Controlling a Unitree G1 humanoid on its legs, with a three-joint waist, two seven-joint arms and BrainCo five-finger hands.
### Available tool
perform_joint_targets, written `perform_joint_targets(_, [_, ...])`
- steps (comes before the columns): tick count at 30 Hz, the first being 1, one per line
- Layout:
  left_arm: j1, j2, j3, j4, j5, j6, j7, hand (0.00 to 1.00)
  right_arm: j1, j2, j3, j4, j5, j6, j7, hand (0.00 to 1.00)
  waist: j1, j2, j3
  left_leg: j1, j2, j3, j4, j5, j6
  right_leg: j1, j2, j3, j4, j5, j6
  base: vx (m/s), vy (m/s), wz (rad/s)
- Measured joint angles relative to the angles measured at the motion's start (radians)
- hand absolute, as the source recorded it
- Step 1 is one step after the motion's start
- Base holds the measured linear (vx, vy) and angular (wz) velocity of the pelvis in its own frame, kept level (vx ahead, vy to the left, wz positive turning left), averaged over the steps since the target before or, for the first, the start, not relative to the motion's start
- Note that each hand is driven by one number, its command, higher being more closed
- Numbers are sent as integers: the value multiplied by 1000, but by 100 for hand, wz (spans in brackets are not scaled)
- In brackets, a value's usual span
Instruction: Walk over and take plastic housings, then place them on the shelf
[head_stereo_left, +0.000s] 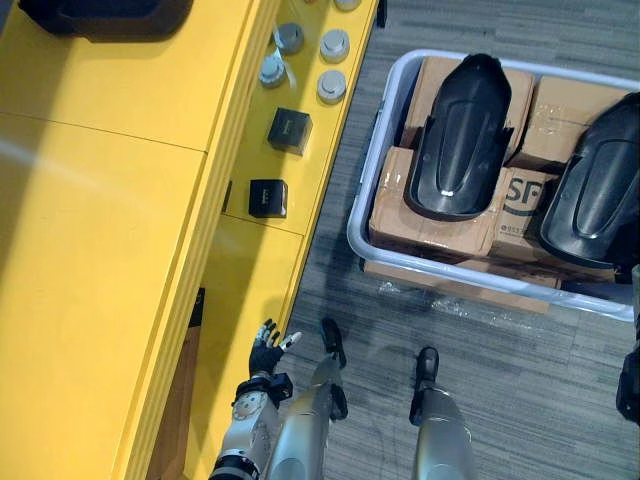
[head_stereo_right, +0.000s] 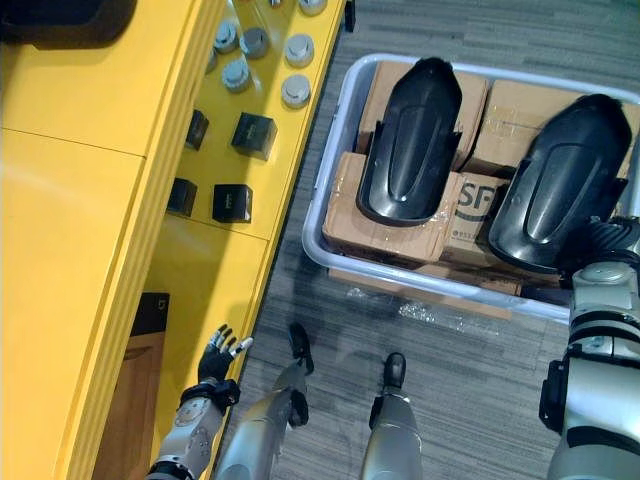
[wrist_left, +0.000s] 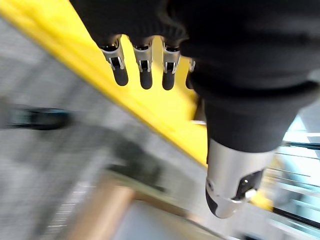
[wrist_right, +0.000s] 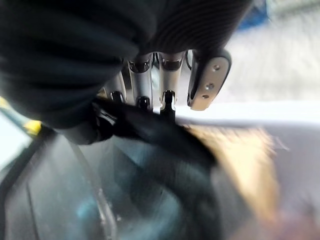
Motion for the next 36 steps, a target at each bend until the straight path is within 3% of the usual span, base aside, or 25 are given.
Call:
perform_joint_targets(4, [54, 42, -12, -193, -23, -24, 1, 0, 171, 87, -41, -277, -142, 1, -76, 100, -1, -45, -61, 67, 1, -2, -9, -12, -15, 84, 7, -4, -46, 1, 1, 42, -22, 0])
perform_joint_targets(8, [43, 55, -51, -273, -65, -21, -22, 0, 296, 165, -39, -408, -228, 2, -82, 100, -4, -85, -128, 114, 2, -14, -12, -20, -25, 157, 14, -17, -93, 5, 0, 40, -31, 7])
perform_joint_targets(14, [-44, 89, -209, -314, -238, 1, -97, 0, 335, 200, -22, -512, -336, 5, -58, 100, -4, -90, -220, 157, 12, -15, -15, -28, -35, 227, 32, -26, -166, 31, -5, 2, -20, -1])
perform_joint_targets(19, [-163, 90, -364, -221, -419, 65, -133, 0, 357, 247, 70, -744, -421, 3, -50, 100, -24, -95, -283, 205, 30, -14, -16, -32, -40, 291, 53, -26, -209, 46, -16, 6, -41, -5])
perform_joint_targets(24, [-256, 59, -414, -105, -437, 85, -123, 0, 370, 326, 172, -874, -455, -7, -51, 100, -25, -107, -328, 222, 46, -13, -16, -33, -44, 309, 67, -23, -220, 51, -24, -9, -28, -4])
perform_joint_targets(31, [-315, 30, -408, -89, -446, 86, -62, 0, 438, 439, 333, -992, -464, -46, -22, 100, -19, -122, -359, 233, 40, -15, -16, -31, -47, 324, 71, -23, -225, 56, -24, 0, 0, 0])
perform_joint_targets(36, [-333, 9, -392, -156, -520, 53, -33, 0, 475, 494, 415, -1006, -459, -83, -5, 100, 8, -122, -376, 233, 39, -23, -16, -28, -48, 327, 71, -29, -225, 56, -24, -6, -1, 3])
